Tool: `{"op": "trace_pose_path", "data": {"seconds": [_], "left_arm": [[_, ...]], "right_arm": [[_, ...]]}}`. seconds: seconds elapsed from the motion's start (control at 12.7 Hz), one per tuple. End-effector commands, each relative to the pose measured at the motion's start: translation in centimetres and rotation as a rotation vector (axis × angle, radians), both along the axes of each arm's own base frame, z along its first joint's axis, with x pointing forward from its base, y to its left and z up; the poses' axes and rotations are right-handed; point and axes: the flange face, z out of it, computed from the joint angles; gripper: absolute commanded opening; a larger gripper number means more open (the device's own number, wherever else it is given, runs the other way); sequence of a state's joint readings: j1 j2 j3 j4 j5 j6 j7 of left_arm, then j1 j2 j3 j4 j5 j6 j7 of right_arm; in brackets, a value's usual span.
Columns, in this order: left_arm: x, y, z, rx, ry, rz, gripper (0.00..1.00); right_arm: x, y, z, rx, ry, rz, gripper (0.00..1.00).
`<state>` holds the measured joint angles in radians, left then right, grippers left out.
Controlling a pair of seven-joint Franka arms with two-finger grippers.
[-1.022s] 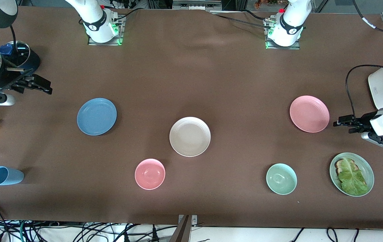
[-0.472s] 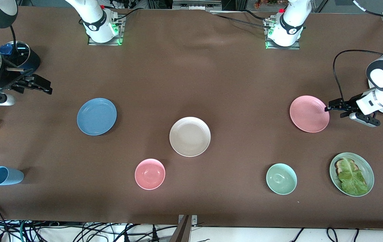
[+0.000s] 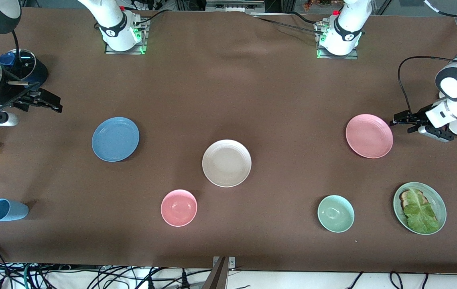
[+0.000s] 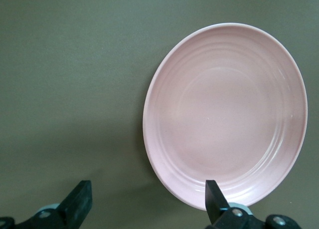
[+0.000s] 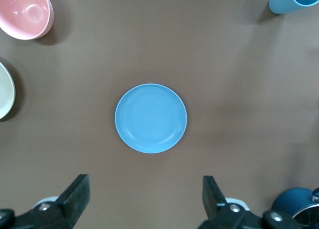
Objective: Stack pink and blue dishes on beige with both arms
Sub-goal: 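Grip the large pink plate's rim with the left gripper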
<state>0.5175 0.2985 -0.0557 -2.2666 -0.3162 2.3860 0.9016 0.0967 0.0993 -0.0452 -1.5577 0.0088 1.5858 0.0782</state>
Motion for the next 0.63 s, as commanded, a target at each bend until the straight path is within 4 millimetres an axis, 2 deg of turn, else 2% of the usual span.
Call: {"op": "trace_pose_path", "data": {"seconds": [0.0,0.24,0.55], "left_arm": [[-0.4,-0.2,-1.0,-0.037,-0.025,0.05,0.98],[-0.4,-0.6,-2.2,-0.07,-0.001,0.163,0.97],[0.0,-1.1,-3.8,-0.046,-0.003,0.179,0.93]], "right_arm": [[-0.3,-0.2,0.4,0.016,-0.003,0.001,1.0],[-0.2,-0.2,0.1,0.016,0.0,0.001,1.0],[-0.2,-0.2,0.2,0.016,0.0,0.001,1.0]]}}
